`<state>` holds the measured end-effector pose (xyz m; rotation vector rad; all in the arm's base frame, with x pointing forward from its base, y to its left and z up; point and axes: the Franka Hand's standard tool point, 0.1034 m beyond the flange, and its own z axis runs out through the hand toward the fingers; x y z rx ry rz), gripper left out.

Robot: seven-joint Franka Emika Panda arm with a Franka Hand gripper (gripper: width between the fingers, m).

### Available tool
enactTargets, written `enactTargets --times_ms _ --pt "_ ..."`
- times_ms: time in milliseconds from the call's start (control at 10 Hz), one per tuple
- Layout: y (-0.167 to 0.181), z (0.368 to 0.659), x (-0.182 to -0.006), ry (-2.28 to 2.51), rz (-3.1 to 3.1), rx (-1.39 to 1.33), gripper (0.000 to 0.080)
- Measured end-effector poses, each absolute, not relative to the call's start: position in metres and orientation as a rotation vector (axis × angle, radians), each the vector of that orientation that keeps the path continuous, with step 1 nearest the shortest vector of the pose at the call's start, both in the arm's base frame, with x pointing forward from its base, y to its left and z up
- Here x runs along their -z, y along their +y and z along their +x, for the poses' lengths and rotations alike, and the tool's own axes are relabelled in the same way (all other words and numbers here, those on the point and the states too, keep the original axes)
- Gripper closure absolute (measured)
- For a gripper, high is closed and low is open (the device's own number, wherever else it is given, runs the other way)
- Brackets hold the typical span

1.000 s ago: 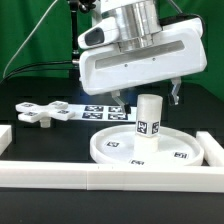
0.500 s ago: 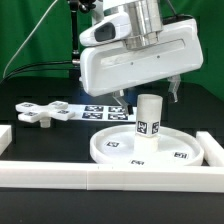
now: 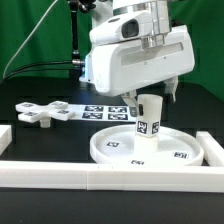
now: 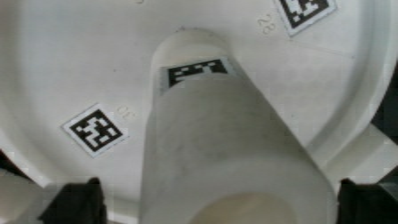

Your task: Assemble round table

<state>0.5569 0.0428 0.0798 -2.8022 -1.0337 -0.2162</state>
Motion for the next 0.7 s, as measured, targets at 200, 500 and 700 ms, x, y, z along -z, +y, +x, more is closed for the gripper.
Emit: enactTargets --times_ms 200,500,700 --pt "0.0416 0.5569 -0.0795 -1.208 -2.743 0.228 0.0151" --pt "0.0413 0.5594 -0.0803 -1.607 -2.594 0.245 0.0151" --pt "0.0387 0.5595 -0.0791 -1.838 -2.468 0.245 0.0151"
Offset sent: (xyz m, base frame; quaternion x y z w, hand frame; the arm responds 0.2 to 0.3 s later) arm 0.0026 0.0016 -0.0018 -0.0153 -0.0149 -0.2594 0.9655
